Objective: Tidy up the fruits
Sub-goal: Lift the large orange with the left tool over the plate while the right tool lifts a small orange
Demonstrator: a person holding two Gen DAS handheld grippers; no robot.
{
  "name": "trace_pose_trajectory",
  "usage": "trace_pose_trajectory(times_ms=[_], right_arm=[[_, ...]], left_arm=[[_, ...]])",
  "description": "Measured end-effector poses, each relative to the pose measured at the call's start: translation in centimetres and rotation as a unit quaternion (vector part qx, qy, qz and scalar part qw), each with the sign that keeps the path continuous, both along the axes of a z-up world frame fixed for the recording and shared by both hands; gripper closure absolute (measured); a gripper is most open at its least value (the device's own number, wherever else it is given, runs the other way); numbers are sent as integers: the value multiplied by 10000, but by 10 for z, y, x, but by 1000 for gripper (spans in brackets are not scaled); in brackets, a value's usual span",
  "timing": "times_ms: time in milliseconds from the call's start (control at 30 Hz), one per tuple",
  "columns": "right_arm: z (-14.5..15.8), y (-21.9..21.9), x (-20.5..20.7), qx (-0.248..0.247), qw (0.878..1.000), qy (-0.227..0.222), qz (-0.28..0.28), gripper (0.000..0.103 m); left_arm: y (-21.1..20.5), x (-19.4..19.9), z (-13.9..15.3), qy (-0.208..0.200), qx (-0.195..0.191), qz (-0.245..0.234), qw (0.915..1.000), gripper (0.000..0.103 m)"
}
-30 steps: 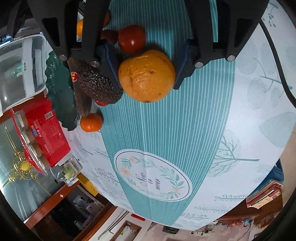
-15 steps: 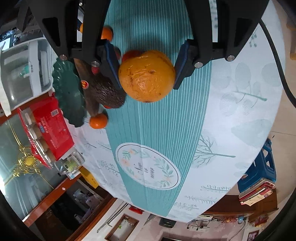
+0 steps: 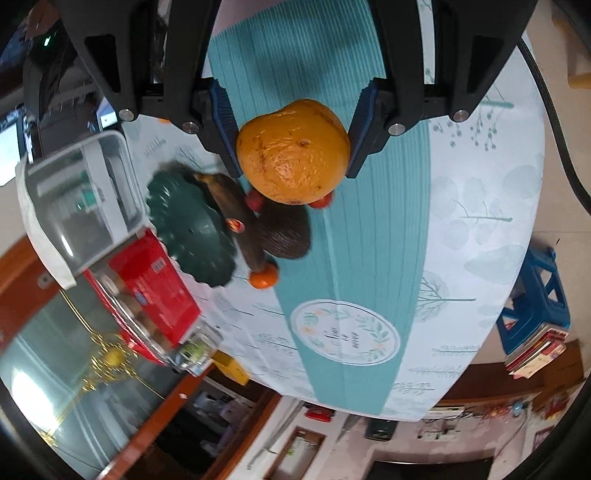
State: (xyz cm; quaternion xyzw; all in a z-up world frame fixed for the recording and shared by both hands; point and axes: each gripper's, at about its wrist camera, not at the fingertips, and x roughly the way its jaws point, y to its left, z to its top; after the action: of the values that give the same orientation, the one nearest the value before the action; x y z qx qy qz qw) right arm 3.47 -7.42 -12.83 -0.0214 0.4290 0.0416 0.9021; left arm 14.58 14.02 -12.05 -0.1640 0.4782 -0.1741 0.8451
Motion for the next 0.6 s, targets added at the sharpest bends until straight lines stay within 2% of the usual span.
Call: trace_pose_trajectory(times_ms=[267,600], right_arm=[[17,-29,-4,2,9998,-95,-184,69],[29,-79,14,40,9997,-181,149,69]], left_arm=[[-41,-15,19,-191,54,-418,9989,50],[-102,-12,28,-174,150,-270,9994,50]])
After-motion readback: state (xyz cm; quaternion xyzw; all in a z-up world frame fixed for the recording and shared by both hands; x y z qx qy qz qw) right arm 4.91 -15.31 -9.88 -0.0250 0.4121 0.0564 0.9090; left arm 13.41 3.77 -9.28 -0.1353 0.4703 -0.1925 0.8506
